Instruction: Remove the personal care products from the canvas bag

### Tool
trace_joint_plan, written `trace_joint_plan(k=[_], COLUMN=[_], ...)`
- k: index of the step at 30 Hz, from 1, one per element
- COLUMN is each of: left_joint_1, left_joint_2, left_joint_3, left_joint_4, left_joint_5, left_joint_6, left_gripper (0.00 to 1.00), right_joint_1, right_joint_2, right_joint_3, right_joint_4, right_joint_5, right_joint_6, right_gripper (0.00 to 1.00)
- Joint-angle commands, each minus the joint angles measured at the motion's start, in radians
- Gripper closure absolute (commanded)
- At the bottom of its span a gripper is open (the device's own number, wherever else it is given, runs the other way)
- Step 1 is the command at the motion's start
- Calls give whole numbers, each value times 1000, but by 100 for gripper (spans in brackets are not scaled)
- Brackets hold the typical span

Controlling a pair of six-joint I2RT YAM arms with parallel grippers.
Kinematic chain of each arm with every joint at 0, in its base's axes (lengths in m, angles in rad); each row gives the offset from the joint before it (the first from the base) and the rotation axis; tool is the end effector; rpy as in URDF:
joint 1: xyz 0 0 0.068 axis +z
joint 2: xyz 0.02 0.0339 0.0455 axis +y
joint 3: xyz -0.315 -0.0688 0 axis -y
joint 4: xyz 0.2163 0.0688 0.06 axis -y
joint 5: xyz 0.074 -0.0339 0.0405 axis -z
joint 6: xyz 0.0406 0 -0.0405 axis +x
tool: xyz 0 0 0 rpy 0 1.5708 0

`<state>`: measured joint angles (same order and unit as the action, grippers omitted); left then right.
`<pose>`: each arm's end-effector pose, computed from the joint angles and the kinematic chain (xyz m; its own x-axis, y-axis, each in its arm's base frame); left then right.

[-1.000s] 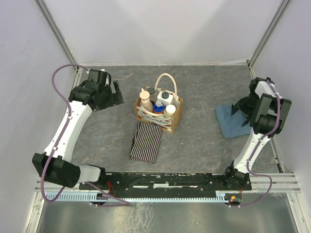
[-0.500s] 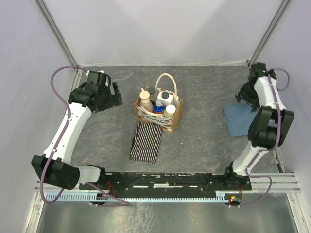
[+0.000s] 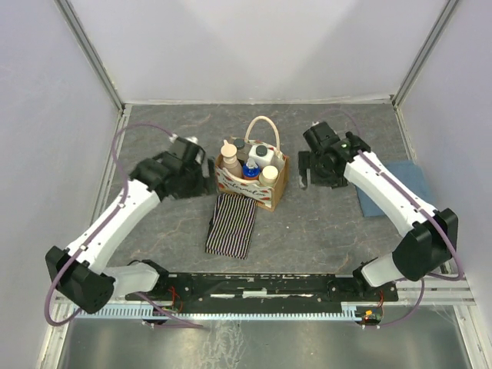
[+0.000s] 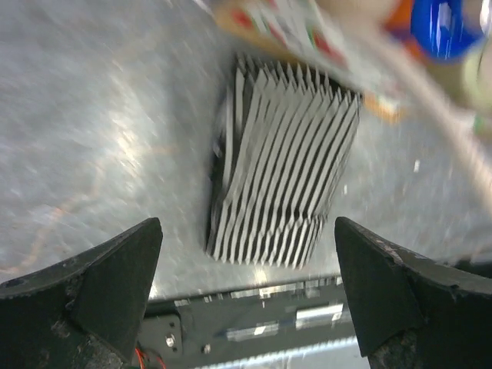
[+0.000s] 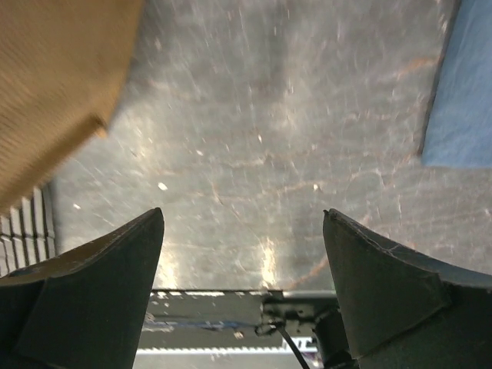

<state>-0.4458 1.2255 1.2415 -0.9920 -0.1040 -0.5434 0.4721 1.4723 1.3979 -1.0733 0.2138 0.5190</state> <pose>0.1758 -0.0793 0.3786 -0.8343 -0.1713 -0.5241 -0.0642 0.9742 -0.2161 0.2318 0.1087 0.3671 -0.8871 0.0913 -0.4525 0.0843 0.9958 0.0357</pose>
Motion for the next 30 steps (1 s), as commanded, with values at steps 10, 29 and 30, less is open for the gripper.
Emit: trace_joint_plan(k=[10,29,30], left_joint_1=[-301,-439,-437], left_joint_2=[40,476,498], left_joint_3=[-226,-161,-165], left_joint_4=[99,263,263], left_joint_5=[-38,-165,-167], left_joint_6=[-234,-293,-296], left_gripper=[0,7,5], right_joint_1=[22,19,19], right_joint_2=[-95,-126,-129], right_joint_3=[-82,-73,-73], right_joint_4=[-2,-22,-23], right_joint_5=[0,75,78], right_joint_6=[-15,-97,-98], right_gripper=[7,5,5])
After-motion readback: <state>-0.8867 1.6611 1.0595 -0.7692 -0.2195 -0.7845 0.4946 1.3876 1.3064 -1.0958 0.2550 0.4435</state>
